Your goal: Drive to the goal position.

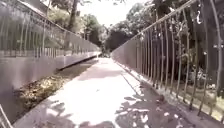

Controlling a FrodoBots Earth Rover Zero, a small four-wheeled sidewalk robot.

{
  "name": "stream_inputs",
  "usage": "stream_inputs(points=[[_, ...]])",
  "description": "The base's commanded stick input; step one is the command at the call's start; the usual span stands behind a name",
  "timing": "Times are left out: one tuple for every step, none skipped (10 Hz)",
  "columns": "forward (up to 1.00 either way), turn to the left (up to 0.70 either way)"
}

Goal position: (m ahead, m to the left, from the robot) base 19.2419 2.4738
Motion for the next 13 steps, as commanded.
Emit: stream_inputs(points=[[0.5,0.0],[0.5,0.0],[0.5,0.0],[0.5,0.0],[0.5,0.0],[0.5,0.0],[0.5,0.0],[0.5,0.0],[0.5,0.0],[0.5,0.0],[0.5,0.0],[0.5,0.0],[0.5,0.0]])
